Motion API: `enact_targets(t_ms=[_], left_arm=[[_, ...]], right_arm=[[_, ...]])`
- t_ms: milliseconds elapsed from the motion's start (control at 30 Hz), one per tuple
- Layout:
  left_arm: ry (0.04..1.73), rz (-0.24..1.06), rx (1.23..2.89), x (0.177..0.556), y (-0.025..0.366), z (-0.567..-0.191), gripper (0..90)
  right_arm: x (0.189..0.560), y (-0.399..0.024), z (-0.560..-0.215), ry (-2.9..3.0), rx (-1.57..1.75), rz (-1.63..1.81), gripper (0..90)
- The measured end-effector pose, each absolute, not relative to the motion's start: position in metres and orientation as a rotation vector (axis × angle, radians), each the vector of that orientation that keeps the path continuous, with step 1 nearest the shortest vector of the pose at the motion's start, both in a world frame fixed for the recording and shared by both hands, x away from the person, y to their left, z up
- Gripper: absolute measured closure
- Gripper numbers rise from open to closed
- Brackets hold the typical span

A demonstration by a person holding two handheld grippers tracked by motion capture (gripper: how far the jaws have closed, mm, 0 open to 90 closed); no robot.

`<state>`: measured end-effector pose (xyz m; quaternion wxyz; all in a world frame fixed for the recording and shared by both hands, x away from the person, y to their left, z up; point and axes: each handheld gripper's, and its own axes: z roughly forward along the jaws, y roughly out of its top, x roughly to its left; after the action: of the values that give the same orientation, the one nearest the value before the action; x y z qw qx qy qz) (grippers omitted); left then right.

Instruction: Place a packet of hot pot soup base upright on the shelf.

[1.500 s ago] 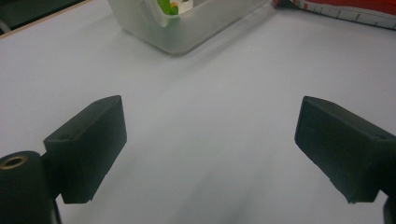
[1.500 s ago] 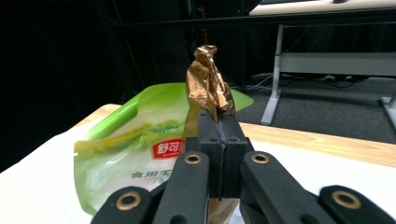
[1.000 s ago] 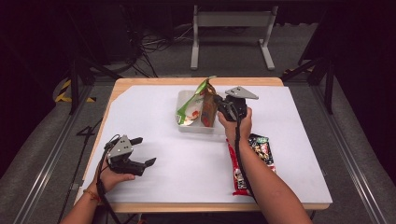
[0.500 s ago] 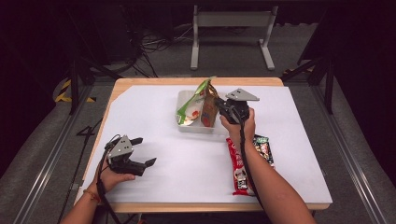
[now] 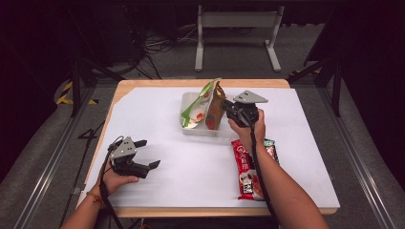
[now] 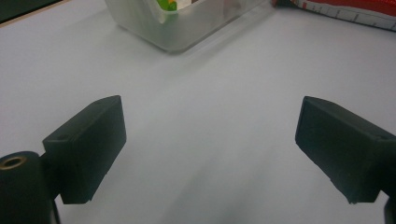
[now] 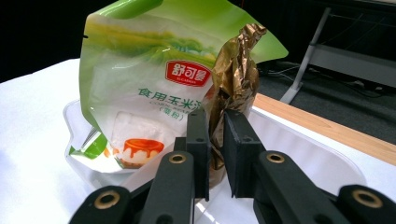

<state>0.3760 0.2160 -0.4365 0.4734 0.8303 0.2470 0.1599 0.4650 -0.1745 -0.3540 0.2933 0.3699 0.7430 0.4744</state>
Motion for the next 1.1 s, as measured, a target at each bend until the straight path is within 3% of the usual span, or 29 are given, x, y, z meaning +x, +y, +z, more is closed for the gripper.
enact_targets(t_ms=[633,1100], left_arm=[[0.597,0.394,2.044,0.373,0.215,-0.437,9.7],[0.573,0.401,2.069,0.373,0.204,-0.435,9.7]], right_arm=[[0.435,-0.221,-0.343,2.120,0.890,1.238,72.9],[0.407,-0.280,-0.366,2.230,0.929,1.129,63.8]])
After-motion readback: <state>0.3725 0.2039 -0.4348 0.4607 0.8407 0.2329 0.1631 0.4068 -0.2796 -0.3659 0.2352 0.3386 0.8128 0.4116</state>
